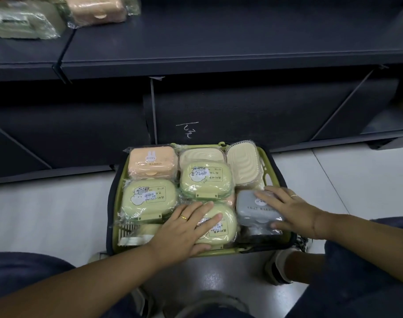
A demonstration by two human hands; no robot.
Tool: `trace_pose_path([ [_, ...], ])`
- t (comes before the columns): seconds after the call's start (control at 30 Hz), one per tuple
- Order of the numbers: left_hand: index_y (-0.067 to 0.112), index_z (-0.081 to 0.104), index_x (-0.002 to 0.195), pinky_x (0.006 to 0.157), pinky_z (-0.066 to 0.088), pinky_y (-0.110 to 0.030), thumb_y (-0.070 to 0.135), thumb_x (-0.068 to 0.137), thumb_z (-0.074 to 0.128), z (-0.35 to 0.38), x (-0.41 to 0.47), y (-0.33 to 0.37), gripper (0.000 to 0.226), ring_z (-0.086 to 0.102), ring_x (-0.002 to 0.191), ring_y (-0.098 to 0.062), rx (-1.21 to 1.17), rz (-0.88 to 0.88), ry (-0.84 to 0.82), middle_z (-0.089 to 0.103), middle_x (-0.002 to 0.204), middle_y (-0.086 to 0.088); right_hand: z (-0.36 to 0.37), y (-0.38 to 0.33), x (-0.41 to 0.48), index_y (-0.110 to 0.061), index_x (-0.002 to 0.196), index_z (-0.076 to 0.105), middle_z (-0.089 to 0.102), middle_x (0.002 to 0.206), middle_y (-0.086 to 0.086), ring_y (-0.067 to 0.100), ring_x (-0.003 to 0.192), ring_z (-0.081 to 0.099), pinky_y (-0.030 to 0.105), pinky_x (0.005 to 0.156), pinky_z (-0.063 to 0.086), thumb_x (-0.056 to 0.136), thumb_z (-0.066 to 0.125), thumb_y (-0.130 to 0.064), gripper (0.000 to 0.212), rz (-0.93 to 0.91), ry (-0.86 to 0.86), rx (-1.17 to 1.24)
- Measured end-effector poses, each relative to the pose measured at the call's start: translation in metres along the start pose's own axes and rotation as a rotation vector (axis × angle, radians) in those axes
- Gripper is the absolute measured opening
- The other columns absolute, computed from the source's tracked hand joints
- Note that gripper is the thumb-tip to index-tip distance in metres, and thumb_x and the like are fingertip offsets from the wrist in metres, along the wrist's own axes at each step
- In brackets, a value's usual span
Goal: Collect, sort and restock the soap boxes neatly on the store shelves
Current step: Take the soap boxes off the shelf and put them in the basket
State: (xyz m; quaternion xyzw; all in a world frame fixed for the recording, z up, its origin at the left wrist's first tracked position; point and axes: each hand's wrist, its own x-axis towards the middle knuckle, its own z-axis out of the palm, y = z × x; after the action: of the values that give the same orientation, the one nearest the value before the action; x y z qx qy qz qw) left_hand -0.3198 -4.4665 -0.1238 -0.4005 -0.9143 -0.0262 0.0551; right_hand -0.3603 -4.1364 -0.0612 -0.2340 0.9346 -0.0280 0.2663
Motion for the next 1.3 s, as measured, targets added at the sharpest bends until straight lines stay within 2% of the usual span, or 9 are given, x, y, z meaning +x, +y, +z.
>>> trace_pose_path([
  [0.07,0.023,0.034,0.149,0.107,0.028,-0.043,0.062,0.091,0.037,0.001,0.001,0.002,0.070,0.041,0.129,-0.029,0.010,-0.011,-0.010,0.045,0.148,-0.010,-0.002,0.000,0.002,-0.041,0.148,-0.018,0.007,0.159,0.001,0.021,0.146,0.011,0.032,0.118,0.006,0.091,0.053,-0.055,0.092,-0.012,0.071,-0.166],
  [0.2,0.023,0.034,0.150,0.108,0.028,-0.045,0.062,0.091,0.038,0.004,0.001,0.003,0.071,0.040,0.131,-0.029,0.026,-0.017,-0.008,0.043,0.149,-0.011,-0.011,-0.002,0.007,-0.024,0.155,-0.001,0.054,0.135,0.013,0.030,0.119,0.057,0.041,0.100,0.045,0.071,0.060,-0.066,0.113,-0.020,0.121,-0.330],
  [0.37,0.023,0.032,0.151,0.108,0.028,-0.044,0.062,0.091,0.038,0.007,0.001,0.003,0.071,0.041,0.131,-0.029,0.034,-0.023,0.019,0.043,0.150,-0.010,0.000,-0.010,0.009,-0.039,0.150,-0.013,0.002,0.161,0.005,0.028,0.145,0.016,0.039,0.118,0.022,0.086,0.057,-0.058,0.097,0.153,0.074,0.048],
  [0.63,0.023,0.029,0.152,0.107,0.030,-0.044,0.063,0.092,0.037,0.009,0.002,-0.002,0.072,0.042,0.131,-0.029,0.046,-0.024,0.040,0.040,0.152,-0.010,-0.014,-0.009,0.016,-0.032,0.151,0.021,0.026,0.147,-0.002,0.019,0.134,0.023,0.030,0.112,0.022,0.081,0.073,-0.042,0.087,0.069,0.247,0.178],
  [0.83,0.024,0.029,0.153,0.109,0.032,-0.044,0.064,0.093,0.035,0.006,0.003,-0.003,0.073,0.040,0.134,-0.027,0.010,-0.033,-0.034,0.037,0.154,-0.009,-0.008,-0.001,0.019,-0.029,0.154,0.002,0.006,0.159,-0.002,0.023,0.144,0.018,0.035,0.117,0.022,0.083,0.038,-0.075,0.092,0.156,0.024,0.184],
  [0.93,0.025,0.035,0.150,0.108,0.031,-0.040,0.066,0.094,0.027,-0.004,0.003,-0.006,0.069,0.042,0.132,-0.023,-0.028,-0.001,-0.039,0.041,0.152,-0.005,-0.018,-0.005,0.020,-0.035,0.154,0.002,0.002,0.161,-0.006,0.020,0.148,0.008,0.039,0.120,0.009,0.060,0.003,-0.097,0.112,0.182,-0.028,0.125],
  [1.03,0.027,0.042,0.144,0.103,0.039,-0.028,0.065,0.098,0.015,-0.032,0.008,-0.022,0.066,0.053,0.122,-0.010,-0.062,0.007,0.000,0.050,0.143,0.007,-0.044,-0.021,0.028,-0.032,0.149,0.029,0.025,0.154,-0.009,0.016,0.144,0.021,0.031,0.116,0.013,0.051,-0.013,-0.097,0.125,0.151,0.204,0.049],
  [1.17,0.025,0.051,0.133,0.093,0.045,-0.023,0.061,0.100,0.023,-0.101,0.034,-0.075,0.056,0.053,0.113,-0.005,-0.164,-0.106,0.241,0.058,0.130,0.009,-0.118,-0.059,0.051,-0.038,0.108,0.058,0.053,0.106,-0.027,-0.004,0.099,0.056,0.016,0.082,0.043,0.075,0.026,-0.086,0.068,-0.025,0.600,0.341],
  [1.3,0.014,0.059,0.125,0.095,0.042,-0.036,0.054,0.096,0.037,-0.163,0.053,-0.173,0.054,0.054,0.113,-0.021,-0.149,-0.359,0.472,0.061,0.123,-0.003,-0.198,-0.096,0.114,-0.025,0.107,0.064,0.058,0.105,-0.014,0.003,0.099,0.057,0.026,0.092,0.047,0.086,0.049,-0.064,0.047,-0.225,0.791,0.418],
])
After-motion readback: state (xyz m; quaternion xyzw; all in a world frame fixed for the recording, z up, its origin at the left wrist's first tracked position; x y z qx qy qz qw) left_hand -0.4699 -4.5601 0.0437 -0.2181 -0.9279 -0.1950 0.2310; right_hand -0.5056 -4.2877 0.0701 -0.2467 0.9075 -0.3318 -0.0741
